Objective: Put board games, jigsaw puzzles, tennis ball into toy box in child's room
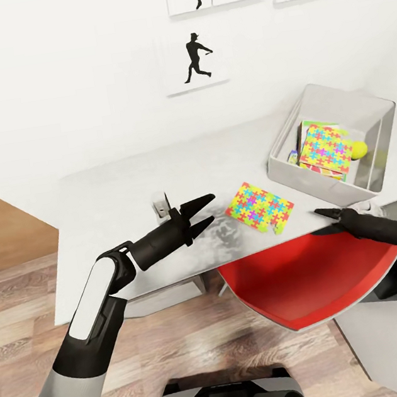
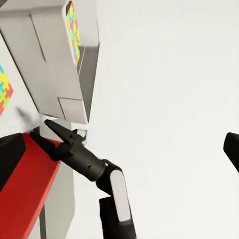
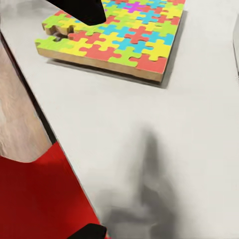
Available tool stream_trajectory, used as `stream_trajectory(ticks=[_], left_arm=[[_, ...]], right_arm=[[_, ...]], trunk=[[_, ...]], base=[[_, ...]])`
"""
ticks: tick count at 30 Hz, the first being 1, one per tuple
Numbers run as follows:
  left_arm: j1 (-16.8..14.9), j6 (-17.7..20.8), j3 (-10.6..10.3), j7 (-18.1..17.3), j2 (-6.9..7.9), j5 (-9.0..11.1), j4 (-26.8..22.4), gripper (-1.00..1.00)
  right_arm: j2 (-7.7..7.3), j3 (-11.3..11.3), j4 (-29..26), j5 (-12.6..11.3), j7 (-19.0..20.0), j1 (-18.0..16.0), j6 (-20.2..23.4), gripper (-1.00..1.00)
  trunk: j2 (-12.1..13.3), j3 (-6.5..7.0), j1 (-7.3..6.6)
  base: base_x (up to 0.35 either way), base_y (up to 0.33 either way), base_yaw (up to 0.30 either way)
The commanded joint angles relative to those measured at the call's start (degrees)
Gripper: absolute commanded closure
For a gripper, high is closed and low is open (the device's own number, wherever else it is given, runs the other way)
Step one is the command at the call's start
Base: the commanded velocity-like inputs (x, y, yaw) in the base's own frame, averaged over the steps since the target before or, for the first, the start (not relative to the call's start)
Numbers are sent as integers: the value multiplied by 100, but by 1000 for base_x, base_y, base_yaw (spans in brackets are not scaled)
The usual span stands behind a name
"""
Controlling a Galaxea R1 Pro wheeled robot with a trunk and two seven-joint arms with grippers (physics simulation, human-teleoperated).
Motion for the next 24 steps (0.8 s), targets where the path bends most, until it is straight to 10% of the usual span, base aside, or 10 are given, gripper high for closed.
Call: stream_trajectory(ticks=[1,6,24], left_arm=[[-4,5,-3,52,3,60,-6,-100],[-21,7,-15,50,0,60,-5,-100],[-57,9,-142,70,2,60,9,-100]], right_arm=[[3,-8,5,55,55,-7,23,-100],[255,140,363,162,-210,-199,-304,-100],[468,346,658,379,-344,-441,-462,-100]], trunk=[[-10,-7,3],[-10,-7,3],[-10,-7,3]], base=[[0,0,1],[0,0,0],[0,0,0]])
